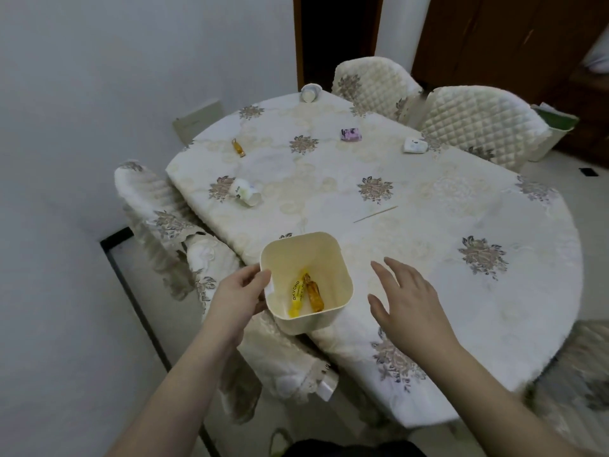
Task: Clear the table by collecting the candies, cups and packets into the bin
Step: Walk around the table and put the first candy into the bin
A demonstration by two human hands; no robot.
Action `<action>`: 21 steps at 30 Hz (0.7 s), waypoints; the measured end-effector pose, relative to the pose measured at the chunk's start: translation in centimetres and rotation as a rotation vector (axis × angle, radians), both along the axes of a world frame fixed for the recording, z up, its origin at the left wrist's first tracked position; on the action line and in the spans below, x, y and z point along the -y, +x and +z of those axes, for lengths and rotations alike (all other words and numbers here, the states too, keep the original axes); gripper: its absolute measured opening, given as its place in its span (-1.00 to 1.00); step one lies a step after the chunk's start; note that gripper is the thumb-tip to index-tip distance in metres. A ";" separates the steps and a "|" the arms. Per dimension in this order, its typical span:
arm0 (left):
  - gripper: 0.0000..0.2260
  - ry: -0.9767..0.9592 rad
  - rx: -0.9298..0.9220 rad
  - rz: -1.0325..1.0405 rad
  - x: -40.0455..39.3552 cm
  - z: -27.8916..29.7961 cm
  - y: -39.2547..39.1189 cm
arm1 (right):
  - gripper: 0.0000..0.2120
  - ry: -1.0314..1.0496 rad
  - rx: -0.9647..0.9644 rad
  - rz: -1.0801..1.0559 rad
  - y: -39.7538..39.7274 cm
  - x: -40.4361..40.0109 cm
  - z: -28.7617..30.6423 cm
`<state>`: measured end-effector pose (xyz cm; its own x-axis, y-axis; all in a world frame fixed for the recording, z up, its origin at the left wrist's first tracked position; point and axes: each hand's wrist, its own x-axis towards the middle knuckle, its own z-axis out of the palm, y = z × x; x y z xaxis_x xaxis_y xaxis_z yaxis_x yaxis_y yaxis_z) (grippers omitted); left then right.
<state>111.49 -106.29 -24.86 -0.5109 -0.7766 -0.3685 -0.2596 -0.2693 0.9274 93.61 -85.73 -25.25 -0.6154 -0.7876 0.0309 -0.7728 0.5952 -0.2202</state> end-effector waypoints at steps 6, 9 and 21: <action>-0.86 0.018 -0.020 -0.143 3.7 0.8 0.9 | -0.47 0.040 -0.011 -0.117 4.2 1.6 0.3; -0.85 0.002 -0.017 -0.190 4.7 1.0 0.9 | -0.47 0.029 -0.028 -0.184 5.3 2.0 0.7; -0.85 0.018 0.023 -0.265 7.2 0.4 -2.0 | -0.48 0.007 -0.047 -0.310 3.2 2.7 0.5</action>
